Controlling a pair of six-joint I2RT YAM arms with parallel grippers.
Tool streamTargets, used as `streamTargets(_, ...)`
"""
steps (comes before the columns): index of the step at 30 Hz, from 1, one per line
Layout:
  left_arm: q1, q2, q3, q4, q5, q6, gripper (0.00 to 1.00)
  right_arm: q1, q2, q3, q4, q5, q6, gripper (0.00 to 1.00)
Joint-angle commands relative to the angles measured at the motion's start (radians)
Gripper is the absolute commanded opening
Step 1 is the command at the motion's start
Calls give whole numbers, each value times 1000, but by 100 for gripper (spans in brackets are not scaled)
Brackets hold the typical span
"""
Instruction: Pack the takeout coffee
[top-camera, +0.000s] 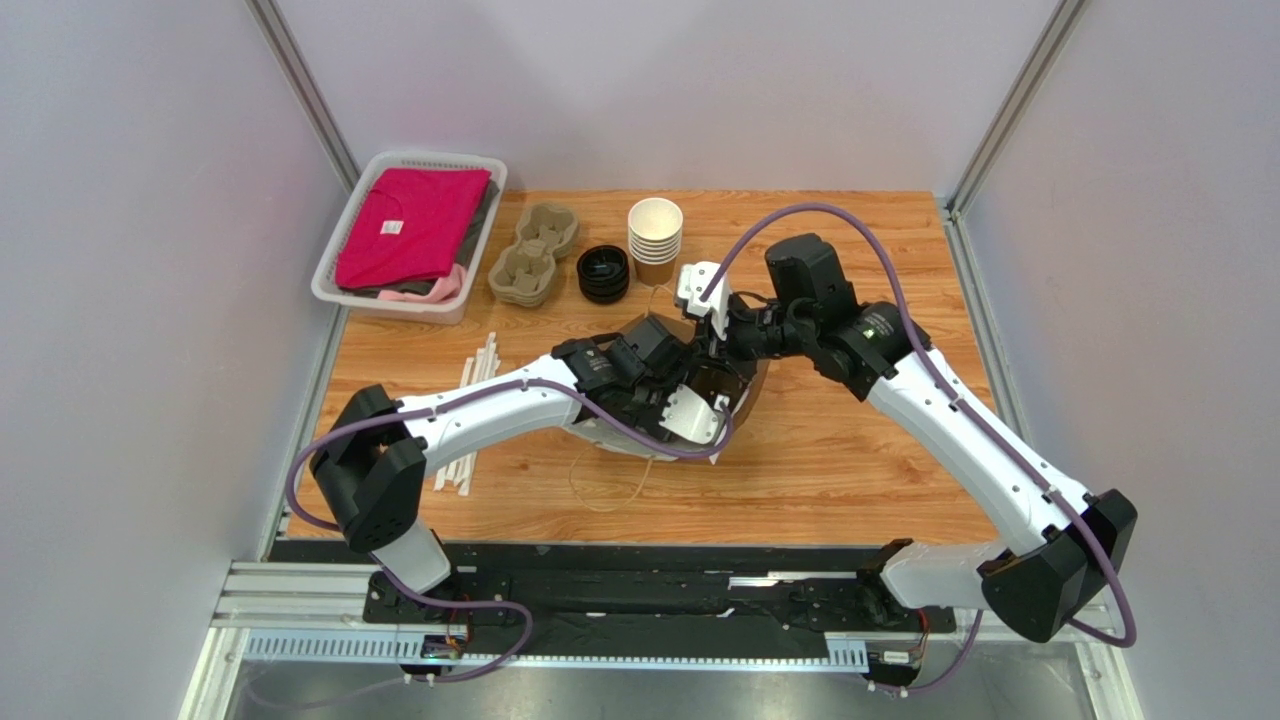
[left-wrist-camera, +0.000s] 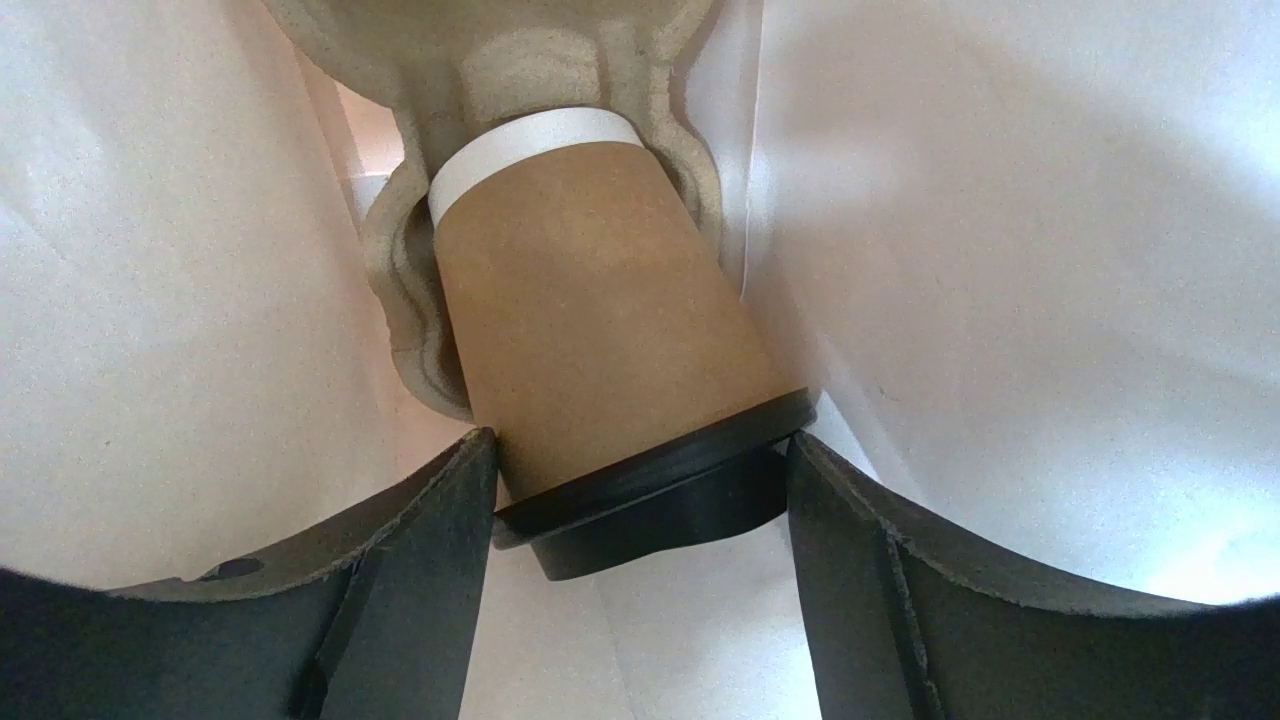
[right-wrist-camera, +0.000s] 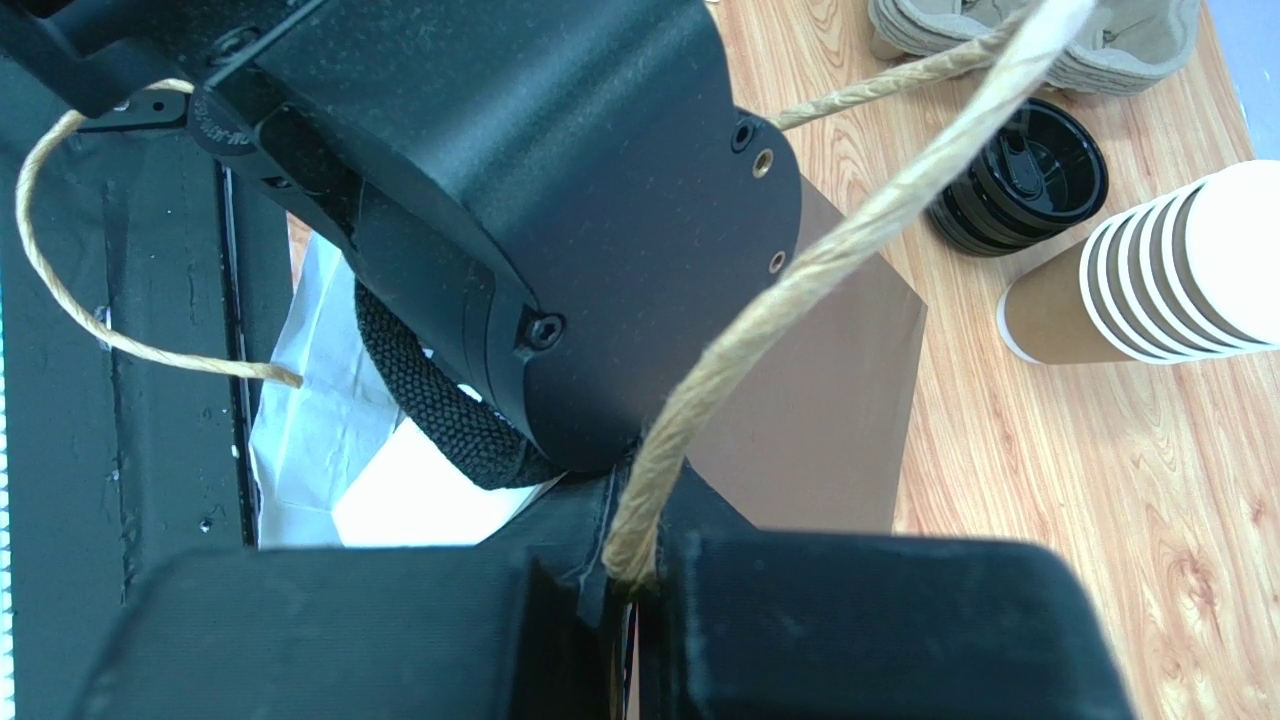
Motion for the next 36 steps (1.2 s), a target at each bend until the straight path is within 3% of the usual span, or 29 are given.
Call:
streamTargets(1,10,-37,50,-62,44,13,54,2,12,55,42,2,8,0)
streamTargets(19,7,-134,159,-225,148,5,48,3,49,49,108,120,-15,0)
streamTargets(21,7,-135,159,-228,147,-6,57,5,47,49,106,117,-15,0)
streamTargets(23,7,-129,161,-223,141,-23,74,3,46,49,105,103,-15,0)
streamTargets(26,7,-119,144,-203,139,-15,82,3,41,47,98,77,-17,0)
streamTargets(36,8,-25,129,-115,51,2,91,2,43,59,45,17,-32,0)
